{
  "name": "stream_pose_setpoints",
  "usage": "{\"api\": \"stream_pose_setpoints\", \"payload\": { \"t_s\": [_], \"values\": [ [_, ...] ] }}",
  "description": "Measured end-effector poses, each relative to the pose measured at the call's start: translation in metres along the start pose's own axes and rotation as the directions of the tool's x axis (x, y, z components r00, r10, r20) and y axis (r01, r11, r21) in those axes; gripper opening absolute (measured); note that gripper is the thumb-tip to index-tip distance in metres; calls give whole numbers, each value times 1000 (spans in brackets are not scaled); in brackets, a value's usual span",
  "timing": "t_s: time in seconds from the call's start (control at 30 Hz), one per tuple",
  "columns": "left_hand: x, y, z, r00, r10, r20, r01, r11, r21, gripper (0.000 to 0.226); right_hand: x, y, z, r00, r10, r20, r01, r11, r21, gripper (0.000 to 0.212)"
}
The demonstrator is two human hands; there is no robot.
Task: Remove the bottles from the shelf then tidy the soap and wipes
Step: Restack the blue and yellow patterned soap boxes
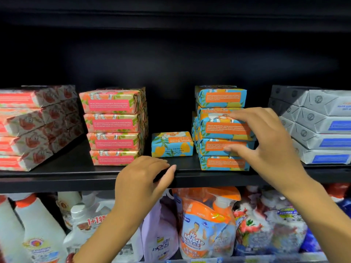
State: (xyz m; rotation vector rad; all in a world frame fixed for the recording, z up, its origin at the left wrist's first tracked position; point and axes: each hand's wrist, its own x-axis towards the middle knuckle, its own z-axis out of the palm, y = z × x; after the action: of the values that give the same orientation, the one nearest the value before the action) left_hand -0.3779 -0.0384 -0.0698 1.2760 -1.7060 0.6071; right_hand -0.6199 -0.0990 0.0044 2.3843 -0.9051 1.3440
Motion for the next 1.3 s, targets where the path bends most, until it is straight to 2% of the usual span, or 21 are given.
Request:
{"api": "stream_pose_setpoints", "payload": {
  "t_s": [0.1, 0.17, 0.23, 0.27, 0.3, 0.37, 0.4, 0.47, 0.53, 0.63, 0.7, 0.8, 0.87, 0.97, 1.0, 1.03, 1.07, 1.1, 1.2, 1.27, 1.3],
  "values": [
    [7, 3, -9, 991, -106, 79, 112, 990, -82, 35, -2, -6, -1, 994, -56, -93, 53, 998, -33, 39],
    [17, 9, -18, 981, -177, 82, 192, 953, -233, 36, -5, -10, -1, 980, -145, -135, 137, 988, -67, 31],
    [32, 23, -29, 963, -249, 98, 267, 871, -413, 38, -7, -15, 0, 953, -250, -172, 239, 967, -82, 28],
    [42, 32, -34, 938, -305, 163, 345, 791, -505, 43, -8, -19, 1, 934, -298, -195, 287, 954, -84, 28],
    [51, 39, -39, 894, -354, 276, 448, 671, -591, 48, -8, -23, 3, 915, -339, -220, 327, 941, -90, 28],
    [64, 47, -45, 771, -358, 527, 636, 396, -662, 49, -7, -33, 10, 880, -397, -261, 380, 918, -114, 24],
    [67, 47, -45, 730, -332, 598, 682, 302, -666, 47, -6, -36, 13, 867, -413, -279, 395, 911, -123, 21],
    [67, 46, -44, 732, -303, 610, 675, 204, -709, 33, -5, -40, 17, 865, -424, -268, 409, 906, -111, 18],
    [60, 43, -42, 781, -330, 529, 610, 224, -760, 26, -5, -38, 13, 905, -383, -186, 386, 922, -21, 28],
    [50, 38, -40, 909, -301, 287, 403, 470, -785, 28, -4, -36, -3, 982, -162, -96, 177, 968, 176, 61],
    [44, 37, -37, 957, -218, 189, 278, 525, -804, 34, 2, -36, -11, 999, -45, -29, 51, 959, 279, 73],
    [42, 40, -36, 983, -116, 140, 181, 544, -820, 38, 7, -40, -14, 995, -92, 41, 72, 938, 339, 60],
    [43, 37, -37, 987, -98, 126, 160, 551, -819, 42, 7, -43, -13, 993, -114, 17, 102, 938, 331, 47],
    [44, 34, -42, 951, -213, 222, 301, 488, -819, 68, 4, -46, -11, 974, -195, -119, 216, 956, 199, 37],
    [47, 36, -45, 912, -293, 288, 392, 417, -820, 75, 3, -45, -10, 956, -240, -167, 265, 953, 147, 37],
    [49, 37, -47, 850, -369, 377, 493, 300, -817, 77, 2, -44, -7, 935, -288, -206, 313, 944, 101, 37],
    [52, 38, -49, 777, -393, 492, 585, 163, -794, 73, 2, -42, -3, 913, -334, -233, 357, 932, 66, 38],
    [54, 38, -51, 732, -345, 587, 646, 79, -759, 62, 1, -42, 1, 892, -374, -254, 395, 918, 37, 34],
    [53, 39, -54, 665, -220, 714, 736, 32, -676, 31, -2, -41, 13, 853, -437, -284, 448, 894, -28, 22],
    [51, 38, -55, 679, -248, 691, 712, -9, -702, 18, -2, -41, 15, 868, -436, -237, 439, 897, -44, 24],
    [50, 37, -55, 711, -280, 644, 672, 5, -740, 15, -2, -41, 13, 889, -418, -189, 420, 907, -30, 29]
  ]
}}
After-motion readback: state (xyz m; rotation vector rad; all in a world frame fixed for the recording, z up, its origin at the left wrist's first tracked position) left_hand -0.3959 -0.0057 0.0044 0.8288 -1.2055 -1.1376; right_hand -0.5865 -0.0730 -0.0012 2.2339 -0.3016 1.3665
